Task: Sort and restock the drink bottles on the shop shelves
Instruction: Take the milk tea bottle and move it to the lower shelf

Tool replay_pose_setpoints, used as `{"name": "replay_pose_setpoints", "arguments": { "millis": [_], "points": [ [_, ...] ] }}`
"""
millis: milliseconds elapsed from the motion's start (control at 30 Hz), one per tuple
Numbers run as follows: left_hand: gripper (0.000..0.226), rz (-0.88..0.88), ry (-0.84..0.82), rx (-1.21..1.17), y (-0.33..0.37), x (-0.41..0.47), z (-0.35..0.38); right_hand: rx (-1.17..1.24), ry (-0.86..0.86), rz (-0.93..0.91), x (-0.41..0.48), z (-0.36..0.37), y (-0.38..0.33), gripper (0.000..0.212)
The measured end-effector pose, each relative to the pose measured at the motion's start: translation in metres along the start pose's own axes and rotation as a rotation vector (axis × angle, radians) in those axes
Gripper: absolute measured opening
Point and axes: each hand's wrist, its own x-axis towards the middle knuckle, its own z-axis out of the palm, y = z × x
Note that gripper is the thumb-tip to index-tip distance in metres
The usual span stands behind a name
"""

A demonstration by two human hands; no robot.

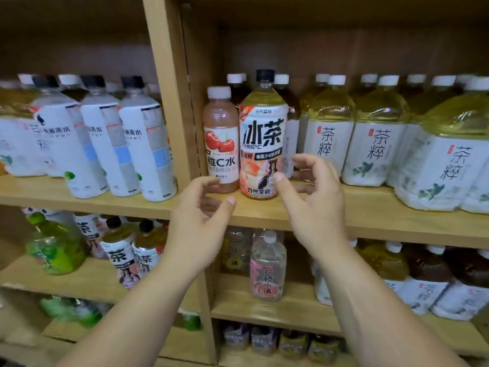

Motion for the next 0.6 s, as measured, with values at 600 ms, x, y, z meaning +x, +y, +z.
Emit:
{"name": "replay_pose_setpoints", "arguments": {
  "millis": [600],
  "points": [
    [0.069,0.130,-0.015,0.263,0.004,0.033,0.019,-0.103,-0.236,0.182,0.041,0.034,0.026,0.081]
  ]
}}
